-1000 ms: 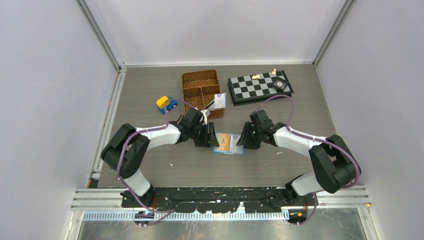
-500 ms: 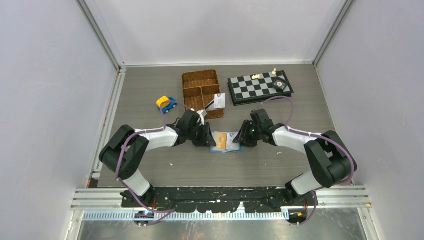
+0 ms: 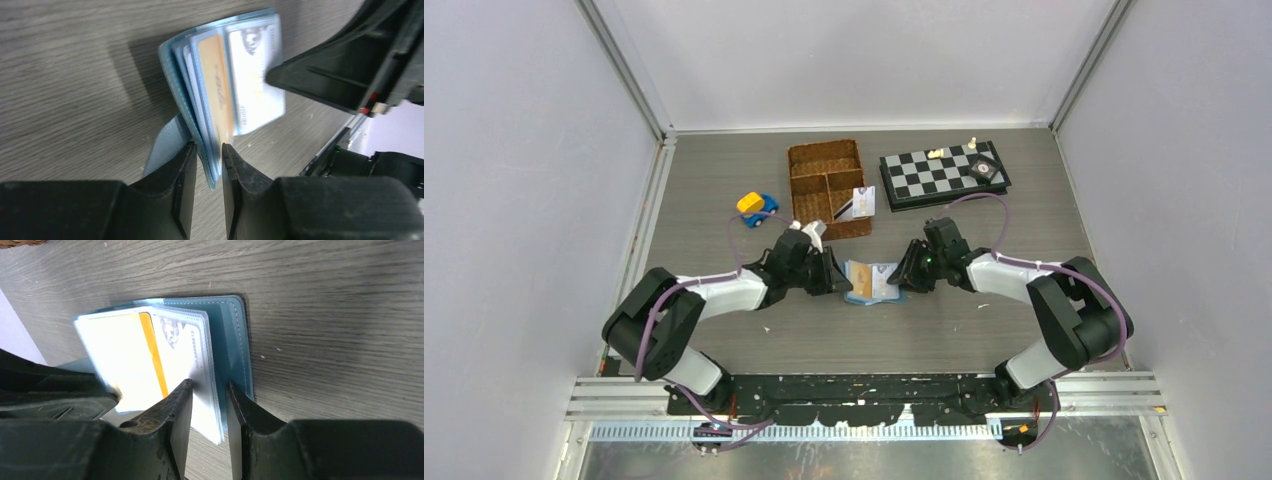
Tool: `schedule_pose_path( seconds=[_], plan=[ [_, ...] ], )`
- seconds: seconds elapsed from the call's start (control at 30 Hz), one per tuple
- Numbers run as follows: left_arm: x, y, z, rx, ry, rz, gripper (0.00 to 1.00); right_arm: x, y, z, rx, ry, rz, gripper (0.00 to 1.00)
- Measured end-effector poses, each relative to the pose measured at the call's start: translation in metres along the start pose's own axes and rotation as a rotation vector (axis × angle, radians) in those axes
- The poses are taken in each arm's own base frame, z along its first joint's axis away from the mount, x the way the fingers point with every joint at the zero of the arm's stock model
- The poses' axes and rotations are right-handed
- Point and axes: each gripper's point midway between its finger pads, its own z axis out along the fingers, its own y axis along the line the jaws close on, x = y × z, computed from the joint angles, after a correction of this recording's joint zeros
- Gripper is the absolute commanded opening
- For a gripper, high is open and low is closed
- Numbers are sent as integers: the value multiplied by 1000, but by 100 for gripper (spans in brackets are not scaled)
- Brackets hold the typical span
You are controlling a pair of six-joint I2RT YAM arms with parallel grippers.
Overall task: Put the credit cards into the card holder
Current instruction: Turn over the card slot in the card holder.
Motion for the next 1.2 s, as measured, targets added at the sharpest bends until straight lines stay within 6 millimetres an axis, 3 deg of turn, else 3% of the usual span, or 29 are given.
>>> schedule_pose_path(
  seconds=[0.23, 0.4, 0.83, 1.2],
  plan=[
    [-18, -31, -5, 120, -78, 24, 25, 2, 6, 5, -28, 11, 8, 34],
    [-20, -40, -5, 162, -83, 32, 24, 2, 7, 6, -30, 12, 6, 34],
    [-17, -42, 4, 180, -42, 11, 16, 3, 7, 6, -32, 14, 3, 34],
    [-22, -33, 5, 85, -29, 13, 12, 3, 8, 7, -32, 13, 2, 34]
  ],
)
